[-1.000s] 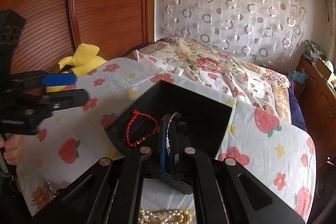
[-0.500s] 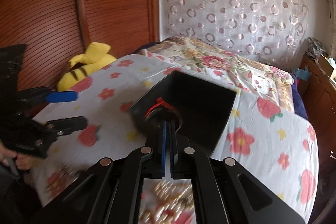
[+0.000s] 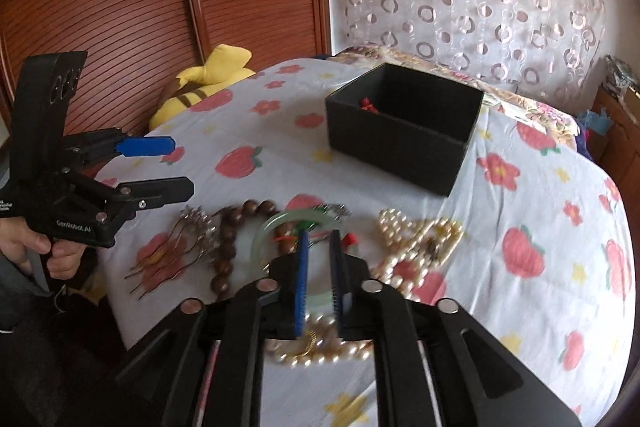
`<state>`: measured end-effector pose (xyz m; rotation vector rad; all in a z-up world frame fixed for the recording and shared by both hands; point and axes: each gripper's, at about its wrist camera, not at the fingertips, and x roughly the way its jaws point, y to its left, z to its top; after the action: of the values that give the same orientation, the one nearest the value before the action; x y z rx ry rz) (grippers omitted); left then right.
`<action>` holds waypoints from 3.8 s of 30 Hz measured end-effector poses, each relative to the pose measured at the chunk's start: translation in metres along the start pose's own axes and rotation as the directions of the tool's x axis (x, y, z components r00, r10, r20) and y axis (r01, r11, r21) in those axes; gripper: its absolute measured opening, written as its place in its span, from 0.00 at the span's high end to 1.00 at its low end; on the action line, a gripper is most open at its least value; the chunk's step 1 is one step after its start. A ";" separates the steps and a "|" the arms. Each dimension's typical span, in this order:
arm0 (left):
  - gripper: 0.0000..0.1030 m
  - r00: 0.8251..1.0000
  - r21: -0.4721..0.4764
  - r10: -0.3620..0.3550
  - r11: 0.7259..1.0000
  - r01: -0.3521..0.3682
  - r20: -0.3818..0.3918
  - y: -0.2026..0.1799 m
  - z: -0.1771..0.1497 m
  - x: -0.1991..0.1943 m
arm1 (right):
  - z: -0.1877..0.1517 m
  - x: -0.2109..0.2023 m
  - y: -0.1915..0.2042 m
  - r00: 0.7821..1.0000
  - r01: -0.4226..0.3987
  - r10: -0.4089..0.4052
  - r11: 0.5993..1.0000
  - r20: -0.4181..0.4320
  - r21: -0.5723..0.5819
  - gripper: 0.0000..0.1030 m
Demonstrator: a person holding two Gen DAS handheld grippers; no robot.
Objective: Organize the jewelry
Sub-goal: 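Grasp the green jade bangle with the right tool while the left tool grasps the silver hair comb, then carry the jade bangle and hair comb into the black box and release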
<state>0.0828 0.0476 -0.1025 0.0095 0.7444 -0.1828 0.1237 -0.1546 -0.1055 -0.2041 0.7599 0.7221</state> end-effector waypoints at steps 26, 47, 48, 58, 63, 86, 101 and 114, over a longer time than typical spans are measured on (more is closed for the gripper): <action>0.21 1.000 -0.006 -0.007 1.000 0.006 -0.026 -0.006 -0.032 -0.009 | 0.010 0.041 0.034 0.988 -0.075 0.062 0.993 -0.141 -0.091 0.89; 0.21 0.996 0.099 0.002 0.995 0.007 -0.093 -0.042 -0.028 0.021 | 0.010 -0.026 0.014 0.998 -0.038 0.039 0.999 0.054 -0.022 0.90; 0.21 0.996 0.103 0.005 0.995 0.004 -0.094 -0.042 -0.028 0.021 | 0.009 -0.026 0.014 0.998 -0.038 0.039 0.999 0.054 -0.019 0.90; 0.42 0.997 0.133 -0.002 0.991 0.013 -0.082 -0.045 -0.028 0.018 | 0.000 -0.020 0.016 0.998 -0.041 0.041 0.999 0.037 -0.018 0.90; 0.43 0.998 0.116 -0.006 0.993 0.013 -0.058 -0.042 -0.028 0.011 | -0.002 -0.020 0.016 0.998 -0.042 0.042 0.999 0.035 -0.015 0.90; 0.43 0.992 0.091 -0.050 0.995 0.039 0.117 -0.028 0.062 0.006 | 0.059 -0.022 -0.029 0.993 0.024 -0.020 0.999 0.118 -0.040 0.90; 0.43 0.988 0.058 -0.073 0.996 0.066 0.133 -0.014 0.127 0.041 | 0.110 0.041 -0.091 0.996 -0.016 0.016 1.000 0.086 -0.001 0.90; 0.43 0.991 0.078 -0.104 0.992 0.098 0.084 -0.021 0.163 0.092 | 0.107 0.051 -0.115 0.996 -0.064 0.061 0.997 0.064 0.045 0.85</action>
<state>0.2550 -0.0004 -0.0439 0.0340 0.6501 -0.3056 0.2851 -0.1689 -0.0735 -0.1152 0.7253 0.7663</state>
